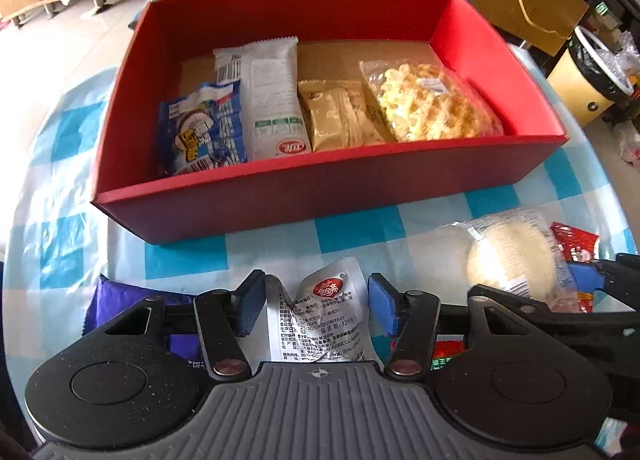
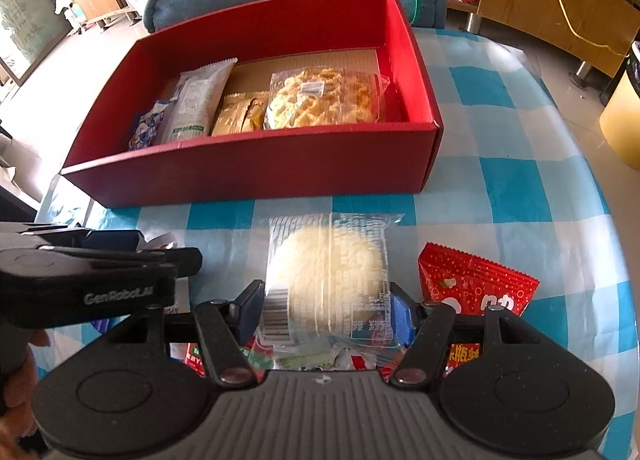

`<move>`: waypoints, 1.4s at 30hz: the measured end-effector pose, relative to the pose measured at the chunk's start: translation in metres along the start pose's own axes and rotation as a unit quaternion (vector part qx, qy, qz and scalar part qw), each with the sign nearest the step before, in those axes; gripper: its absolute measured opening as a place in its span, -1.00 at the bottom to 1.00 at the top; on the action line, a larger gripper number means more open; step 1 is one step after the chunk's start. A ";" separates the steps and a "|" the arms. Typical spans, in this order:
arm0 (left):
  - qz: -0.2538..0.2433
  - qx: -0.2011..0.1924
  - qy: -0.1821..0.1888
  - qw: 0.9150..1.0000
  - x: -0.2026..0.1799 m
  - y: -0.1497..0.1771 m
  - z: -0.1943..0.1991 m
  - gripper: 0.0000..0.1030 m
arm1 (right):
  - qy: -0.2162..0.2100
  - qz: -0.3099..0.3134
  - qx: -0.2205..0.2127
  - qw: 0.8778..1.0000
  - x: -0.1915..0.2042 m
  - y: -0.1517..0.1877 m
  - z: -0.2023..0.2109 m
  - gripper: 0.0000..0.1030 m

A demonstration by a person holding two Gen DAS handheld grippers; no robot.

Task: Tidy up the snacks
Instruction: 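Grasp the silver duck-neck packet with the left tool while the right tool grasps the clear cake packet, then carry the duck-neck packet with the left tool while the right tool carries the cake packet to the box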

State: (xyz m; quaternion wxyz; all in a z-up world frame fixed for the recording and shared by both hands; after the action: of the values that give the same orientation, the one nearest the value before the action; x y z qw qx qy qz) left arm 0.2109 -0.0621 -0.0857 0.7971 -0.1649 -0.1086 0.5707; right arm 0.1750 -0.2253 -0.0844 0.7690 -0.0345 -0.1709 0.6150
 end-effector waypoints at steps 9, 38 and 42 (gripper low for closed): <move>0.004 -0.034 0.001 0.999 0.005 -0.008 0.026 0.23 | -0.004 0.008 -0.019 1.000 0.007 -0.003 0.007 0.08; 0.005 -0.013 -0.002 1.000 0.004 -0.002 0.013 0.22 | -0.011 0.015 -0.012 1.000 0.014 -0.010 0.005 0.12; 0.011 -0.006 0.001 1.000 0.008 0.001 0.011 0.22 | -0.008 0.053 -0.006 0.999 0.021 -0.010 0.004 0.22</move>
State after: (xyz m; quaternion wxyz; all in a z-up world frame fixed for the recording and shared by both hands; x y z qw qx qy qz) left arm 0.2086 -0.0527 -0.0761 0.7898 -0.1712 -0.1090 0.5788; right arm 0.1870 -0.2079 -0.0736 0.7336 -0.0435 -0.1784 0.6544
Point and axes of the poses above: each gripper's, at about its wrist camera, not at the fingertips, and z roughly against the way its jaws point, x to its left, y to its underside, the point moved 4 cm from there along -z, roughly the way its jaws point, and after that the axes turned 11 degrees about -z, right-handed, at the moved point
